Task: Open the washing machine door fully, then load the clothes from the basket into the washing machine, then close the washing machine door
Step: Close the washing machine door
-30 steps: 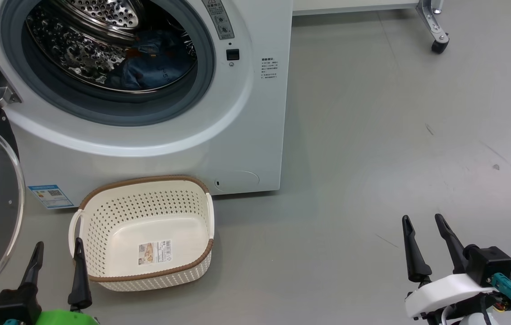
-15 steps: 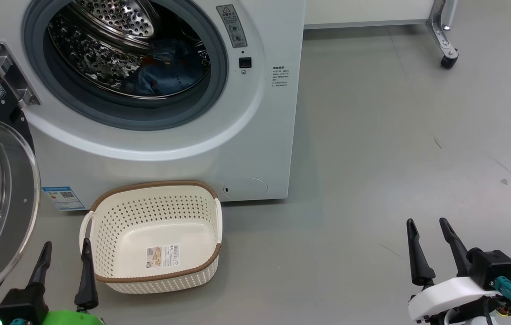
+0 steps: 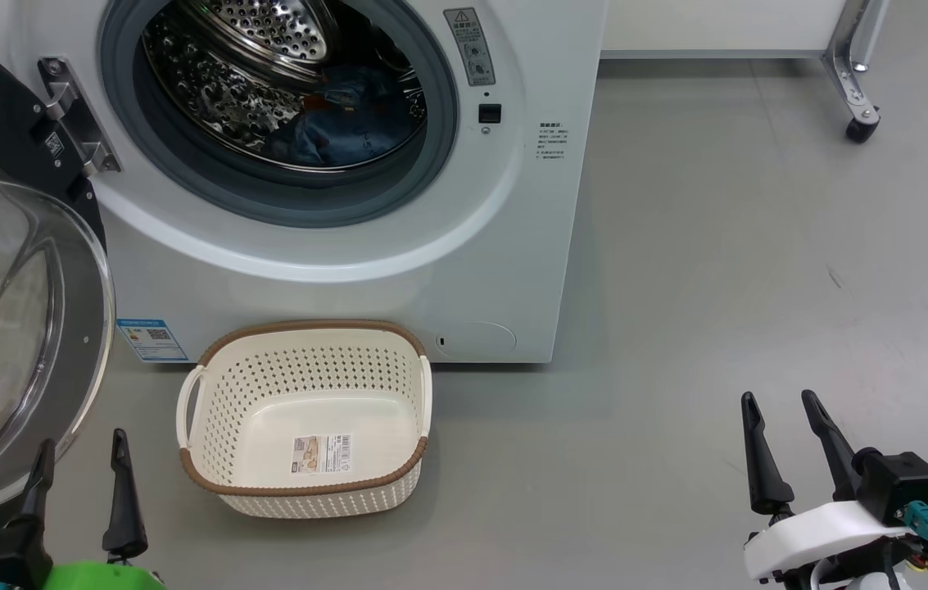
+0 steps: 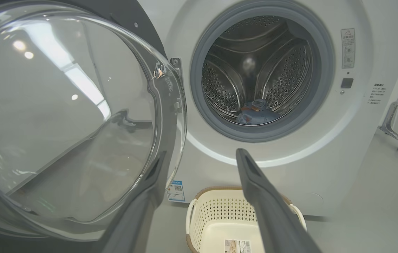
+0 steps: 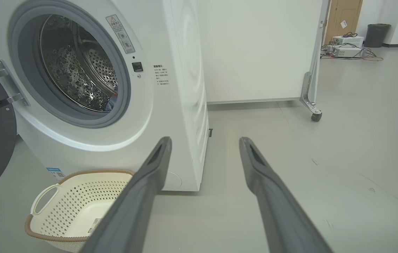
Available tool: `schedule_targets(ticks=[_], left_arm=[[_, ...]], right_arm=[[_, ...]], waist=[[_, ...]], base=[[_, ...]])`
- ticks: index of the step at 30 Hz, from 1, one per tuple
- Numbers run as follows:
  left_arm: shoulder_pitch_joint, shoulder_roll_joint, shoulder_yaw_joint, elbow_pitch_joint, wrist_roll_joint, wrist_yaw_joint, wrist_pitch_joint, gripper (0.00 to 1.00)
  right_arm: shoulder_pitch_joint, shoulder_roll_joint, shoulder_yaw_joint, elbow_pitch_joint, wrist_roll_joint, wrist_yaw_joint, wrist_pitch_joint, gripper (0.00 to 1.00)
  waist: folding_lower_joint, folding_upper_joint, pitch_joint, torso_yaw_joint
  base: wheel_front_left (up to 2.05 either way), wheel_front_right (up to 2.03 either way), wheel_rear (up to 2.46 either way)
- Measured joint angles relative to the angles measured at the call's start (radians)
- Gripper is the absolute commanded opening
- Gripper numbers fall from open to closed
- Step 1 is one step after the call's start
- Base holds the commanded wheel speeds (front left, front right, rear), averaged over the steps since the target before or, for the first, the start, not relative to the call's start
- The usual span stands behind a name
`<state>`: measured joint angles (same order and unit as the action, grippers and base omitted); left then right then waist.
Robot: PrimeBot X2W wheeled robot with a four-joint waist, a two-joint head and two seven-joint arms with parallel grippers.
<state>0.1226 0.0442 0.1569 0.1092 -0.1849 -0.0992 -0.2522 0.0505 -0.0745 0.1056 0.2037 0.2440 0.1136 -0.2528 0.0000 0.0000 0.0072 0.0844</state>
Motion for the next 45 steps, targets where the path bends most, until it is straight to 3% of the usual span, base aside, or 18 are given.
schedule_targets(ticks=[28,45], left_arm=[[-0.020,-0.001,-0.026,-0.003,-0.028,0.004,0.000,1.00],[-0.043,-0.001,-0.025,-0.005,-0.055,0.031,0.000,1.00]], right_arm=[[-0.001,0.003,0.001,-0.022,-0.017,0.000,0.000,1.00],[-0.002,-0.001,0.001,-0.023,-0.036,0.000,0.000,1.00]], waist=[[0.0000,0.0000,0.037,0.183],[0.0000,0.0000,0.052,0.294]], base=[[0.00,0.00,0.00],[0.00,0.00,0.00]])
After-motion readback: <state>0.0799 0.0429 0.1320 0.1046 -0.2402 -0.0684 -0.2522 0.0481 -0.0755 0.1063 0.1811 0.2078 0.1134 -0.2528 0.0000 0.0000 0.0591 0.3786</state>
